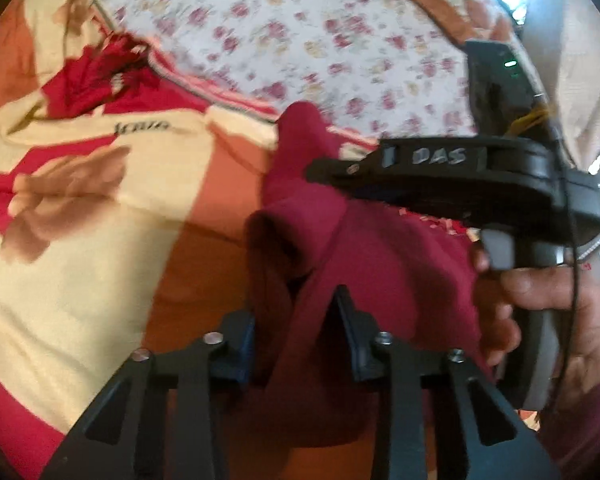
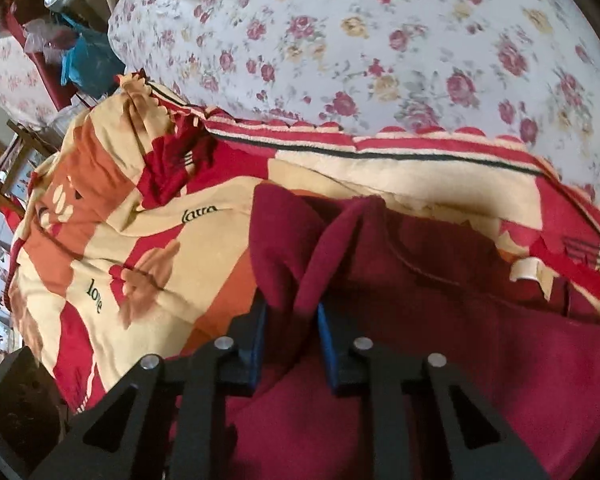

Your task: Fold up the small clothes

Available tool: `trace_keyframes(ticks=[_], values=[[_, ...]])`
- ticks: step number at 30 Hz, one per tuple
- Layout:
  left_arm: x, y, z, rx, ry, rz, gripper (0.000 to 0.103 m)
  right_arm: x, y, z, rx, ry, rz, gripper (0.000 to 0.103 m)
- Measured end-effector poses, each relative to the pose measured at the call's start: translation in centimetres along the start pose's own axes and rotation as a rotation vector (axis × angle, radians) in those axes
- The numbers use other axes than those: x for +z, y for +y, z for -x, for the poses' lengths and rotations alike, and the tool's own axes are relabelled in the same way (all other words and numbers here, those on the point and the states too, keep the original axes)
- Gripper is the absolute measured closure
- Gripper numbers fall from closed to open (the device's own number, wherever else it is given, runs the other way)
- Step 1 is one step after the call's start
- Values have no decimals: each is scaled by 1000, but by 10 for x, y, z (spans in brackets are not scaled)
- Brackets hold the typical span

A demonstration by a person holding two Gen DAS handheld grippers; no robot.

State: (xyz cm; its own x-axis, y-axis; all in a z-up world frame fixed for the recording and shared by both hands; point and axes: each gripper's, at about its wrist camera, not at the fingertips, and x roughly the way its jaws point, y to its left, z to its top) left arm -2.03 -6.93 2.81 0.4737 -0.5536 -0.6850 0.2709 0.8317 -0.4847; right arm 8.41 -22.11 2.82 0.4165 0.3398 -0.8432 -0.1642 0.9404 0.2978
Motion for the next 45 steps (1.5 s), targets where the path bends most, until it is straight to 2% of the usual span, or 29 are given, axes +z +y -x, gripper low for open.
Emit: trace_keyframes(ticks=[2,4,6,7,10,12,14,23,25,26,27,29,30,32,35,37,39,45], values=[[0,-8,6,-4,-25,-39,100,-2,-1,3,10,0,-15,79],[-1,-13,11,-12,-40,-57,102,-2,-7,6,20,12,-68,72],[-1,-15,11,-5,-41,-64,102,0,-11,5,-7,35,-108,42],[-1,-15,10,1,-37,-65,103,0,-10,5,-15,40,-108,39],[2,-13,8,5,-31,-59,103,2,-3,5,-19,44,-77,37],[1,-14,9,4,-32,-60,103,4,3,2,-23,49,-65,29],[0,-14,10,2,-32,-60,103,7,8,-4,-27,62,-56,27],[1,-12,7,3,-19,-55,103,16,37,-44,-120,131,46,25],[0,-10,7,6,-13,-49,103,13,36,-47,-142,124,70,26],[1,-8,6,7,-9,-43,103,12,35,-44,-148,102,77,35],[1,-7,5,8,-6,-39,102,10,32,-40,-153,82,86,52],[2,-4,2,23,6,-23,102,8,26,-33,-122,65,86,67],[1,-3,0,33,12,-14,98,7,22,-28,-94,55,73,72],[1,-2,-4,56,24,-9,94,6,13,-20,-53,38,45,74],[0,-5,-8,85,22,-30,94,4,7,-12,-15,20,19,75],[-1,-8,-8,78,14,-50,95,2,6,-6,-6,6,13,76],[-1,-14,-4,54,3,-77,102,1,6,0,0,-9,10,77],[1,-35,13,24,-28,-95,103,-5,-6,37,36,-70,-12,78]])
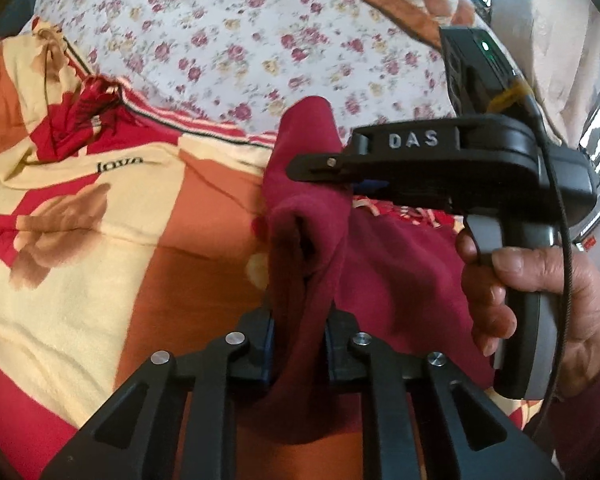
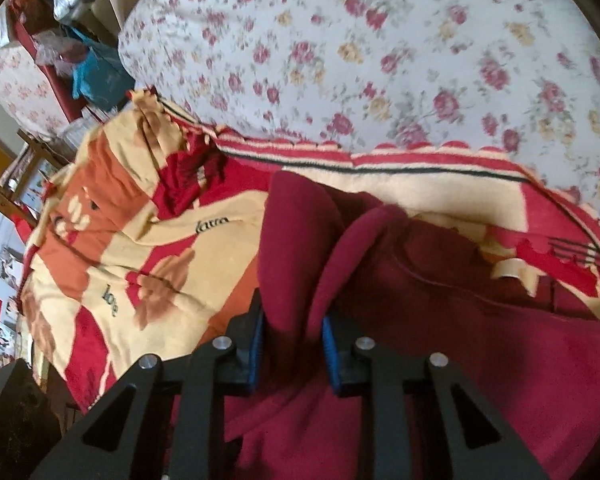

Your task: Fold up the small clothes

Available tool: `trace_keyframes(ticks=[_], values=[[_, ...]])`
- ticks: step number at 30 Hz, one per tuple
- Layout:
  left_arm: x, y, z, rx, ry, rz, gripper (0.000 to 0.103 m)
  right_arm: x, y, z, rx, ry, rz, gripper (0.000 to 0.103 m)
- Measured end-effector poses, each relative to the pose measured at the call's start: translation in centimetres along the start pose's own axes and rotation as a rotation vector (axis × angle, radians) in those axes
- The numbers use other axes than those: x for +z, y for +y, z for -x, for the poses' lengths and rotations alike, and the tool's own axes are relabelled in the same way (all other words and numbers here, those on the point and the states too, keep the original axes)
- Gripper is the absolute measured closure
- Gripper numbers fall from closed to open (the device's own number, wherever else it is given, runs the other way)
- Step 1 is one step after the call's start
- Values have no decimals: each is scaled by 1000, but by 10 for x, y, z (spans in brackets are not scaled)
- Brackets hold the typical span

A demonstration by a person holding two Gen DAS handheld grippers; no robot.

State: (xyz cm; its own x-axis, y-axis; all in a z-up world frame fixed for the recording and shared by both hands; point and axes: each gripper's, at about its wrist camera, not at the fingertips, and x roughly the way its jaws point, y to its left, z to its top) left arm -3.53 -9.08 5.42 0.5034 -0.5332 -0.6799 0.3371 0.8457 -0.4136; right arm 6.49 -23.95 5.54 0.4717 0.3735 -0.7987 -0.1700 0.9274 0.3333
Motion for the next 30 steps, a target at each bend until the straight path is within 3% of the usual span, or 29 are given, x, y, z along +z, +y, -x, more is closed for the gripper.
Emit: trace_keyframes(ticks=[8,18,30], values=[[-1,-50,7,28,1,-116,103,-10,-21,49,-1,-44,-16,79],[-1,-106,4,-13,40,-181,103,-25,-52,95,-24,-89,-41,81],[-16,-208,-29,-108,120,-335,103,-62,-138,165,-92,-127,-114,82]])
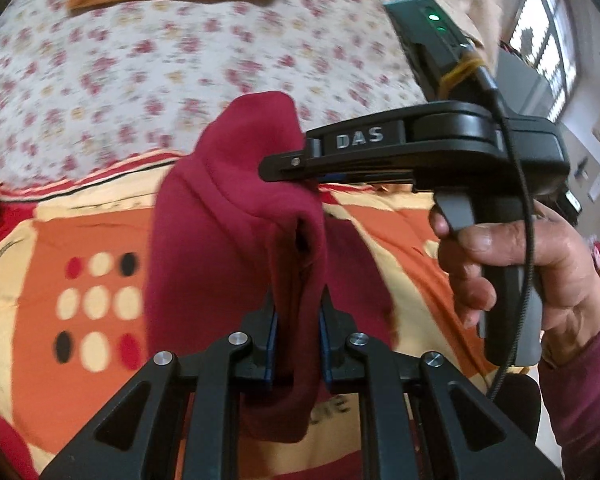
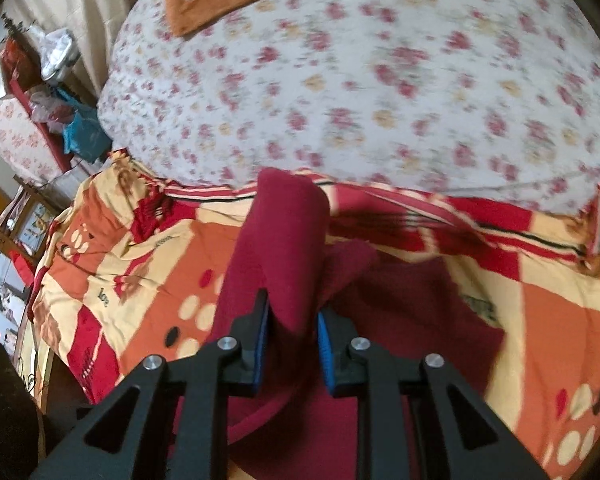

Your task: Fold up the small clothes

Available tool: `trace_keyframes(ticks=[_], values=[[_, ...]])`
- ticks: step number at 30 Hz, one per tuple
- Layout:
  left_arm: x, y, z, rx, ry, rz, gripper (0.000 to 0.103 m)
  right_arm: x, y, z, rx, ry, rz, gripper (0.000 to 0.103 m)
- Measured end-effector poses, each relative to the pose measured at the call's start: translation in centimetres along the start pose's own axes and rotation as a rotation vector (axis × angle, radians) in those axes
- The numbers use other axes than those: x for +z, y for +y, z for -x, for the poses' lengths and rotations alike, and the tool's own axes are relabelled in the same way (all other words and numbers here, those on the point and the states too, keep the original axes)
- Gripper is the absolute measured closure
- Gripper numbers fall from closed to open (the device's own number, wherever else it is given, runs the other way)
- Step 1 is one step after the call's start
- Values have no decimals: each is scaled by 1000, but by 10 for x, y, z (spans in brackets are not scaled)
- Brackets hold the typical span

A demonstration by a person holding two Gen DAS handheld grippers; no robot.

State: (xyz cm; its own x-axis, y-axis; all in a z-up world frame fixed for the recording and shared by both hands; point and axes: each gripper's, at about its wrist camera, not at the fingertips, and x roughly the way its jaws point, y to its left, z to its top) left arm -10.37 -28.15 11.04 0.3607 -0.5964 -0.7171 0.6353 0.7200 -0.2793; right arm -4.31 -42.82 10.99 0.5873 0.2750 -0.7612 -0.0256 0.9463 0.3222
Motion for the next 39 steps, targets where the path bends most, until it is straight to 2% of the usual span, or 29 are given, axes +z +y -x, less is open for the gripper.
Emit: trace_keyframes(ticks=[7,11,16,20,22,24,26,28,30,32,34,37,38,39], values=[[2,-32,-47,-5,67,-30,103,-15,-60,-5,-20,6,-106,83],[-2,-33,-60,0,97,-23,103,-22,-78,-18,-29,24,-135,87],[-3,-38,-67,4,109,-31,103,-30,-89,-26,-33,39,-152,88],[-9,-42,-67,-29,111,-8,103,-33,-91,-27,-44,44,-167,87],[-10,-41,-64,-78,134,3,103,-35,-94,-22,-57,34,-205,78],[-13,-36,-49,-110,139,-22,100,-41,-95,-8,-58,11,-242,52],[-15,-25,-28,-119,122,-18,95,-48,-94,7,-33,-16,-245,48],[-17,-9,-5,-113,84,-4,94,-59,-89,23,-26,-31,-238,47],[-16,8,10,-85,48,20,94,-70,-82,33,-1,-45,-230,42],[-15,28,15,-24,33,63,94,-78,-75,34,23,-34,-224,41],[-16,45,9,30,53,117,94,-87,-67,26,56,-6,-227,40],[-21,55,-1,40,80,164,94,-98,-59,2,118,53,-241,40],[-23,53,-4,51,87,161,94,-101,-55,-5,121,63,-231,43],[-24,50,-5,57,93,156,94,-103,-50,-12,94,62,-197,59]])
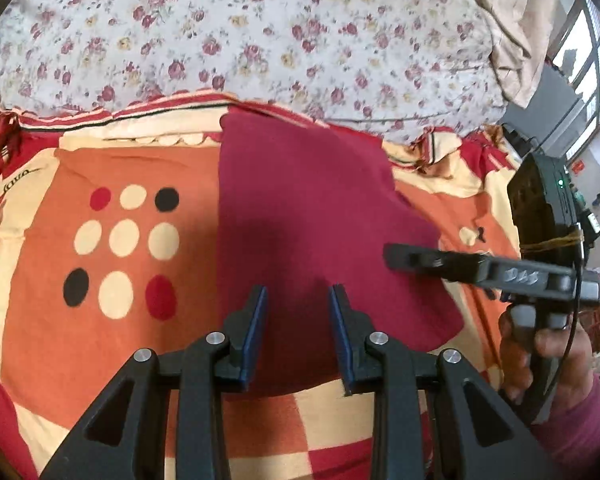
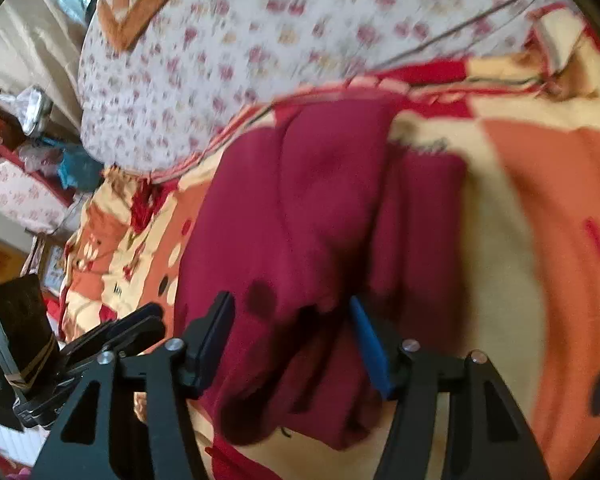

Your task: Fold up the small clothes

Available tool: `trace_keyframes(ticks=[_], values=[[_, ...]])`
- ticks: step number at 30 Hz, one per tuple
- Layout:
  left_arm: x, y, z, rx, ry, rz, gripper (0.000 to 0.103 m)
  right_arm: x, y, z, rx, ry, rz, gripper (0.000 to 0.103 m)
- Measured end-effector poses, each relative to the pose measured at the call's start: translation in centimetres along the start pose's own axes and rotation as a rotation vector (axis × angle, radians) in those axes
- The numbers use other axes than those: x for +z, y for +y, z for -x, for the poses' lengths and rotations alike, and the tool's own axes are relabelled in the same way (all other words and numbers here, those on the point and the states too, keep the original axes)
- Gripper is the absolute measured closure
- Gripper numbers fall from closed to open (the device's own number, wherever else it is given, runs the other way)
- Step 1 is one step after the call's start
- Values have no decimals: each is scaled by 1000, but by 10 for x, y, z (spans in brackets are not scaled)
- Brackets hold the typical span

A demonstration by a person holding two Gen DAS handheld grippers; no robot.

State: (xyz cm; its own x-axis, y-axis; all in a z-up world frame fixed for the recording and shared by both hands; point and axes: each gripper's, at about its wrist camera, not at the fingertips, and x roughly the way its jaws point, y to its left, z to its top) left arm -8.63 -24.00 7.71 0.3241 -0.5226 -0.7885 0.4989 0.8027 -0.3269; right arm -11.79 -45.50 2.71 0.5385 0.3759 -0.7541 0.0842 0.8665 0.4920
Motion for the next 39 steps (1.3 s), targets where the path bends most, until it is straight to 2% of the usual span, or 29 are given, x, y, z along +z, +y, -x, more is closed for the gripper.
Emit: trace_keyframes(ticks=[3,5,7,9,11,12,13,14,15,17,21,25,30,32,34,37,39], values=[[-5,-7,5,-3,5,-25,94,-5,15,6,-84,-26,107,84],[-8,-10,13,11,-20,-50,94,-9,23,22,-126,-56,175,89],[-6,-10,16,30,-38,-58,94,-11,19,37,-178,-82,190,93],[0,-9,7,34,-30,-43,94,-11,6,34,-158,-59,151,93],[3,-9,-6,36,-19,-36,94,-13,-3,23,-133,-25,111,91],[4,-10,-11,53,-18,-44,94,-15,-4,21,-135,-17,101,85],[4,-10,-14,79,-22,-55,94,-16,-5,23,-131,-26,90,84],[4,-11,-16,90,-26,-61,94,-16,-6,28,-123,-34,82,77],[4,-10,-16,94,-29,-65,94,-16,-6,35,-132,-50,72,65],[4,-11,-17,96,-32,-74,94,-14,-5,51,-188,-107,71,53],[5,-12,-21,114,-35,-87,93,3,13,64,-234,-200,120,52],[5,-12,-23,118,-39,-92,93,26,31,34,-237,-178,197,52],[7,-13,-25,122,-37,-98,92,51,21,-17,-348,-132,192,54],[7,-14,-25,119,-41,-106,92,53,6,-31,-350,-102,166,54],[7,-14,-26,117,-41,-110,92,48,-2,-32,-341,-113,153,54],[6,-15,-27,126,-38,-113,91,40,-1,-26,-359,-112,155,54],[5,-16,-28,130,-39,-115,86,35,5,-17,-354,-108,153,54]])
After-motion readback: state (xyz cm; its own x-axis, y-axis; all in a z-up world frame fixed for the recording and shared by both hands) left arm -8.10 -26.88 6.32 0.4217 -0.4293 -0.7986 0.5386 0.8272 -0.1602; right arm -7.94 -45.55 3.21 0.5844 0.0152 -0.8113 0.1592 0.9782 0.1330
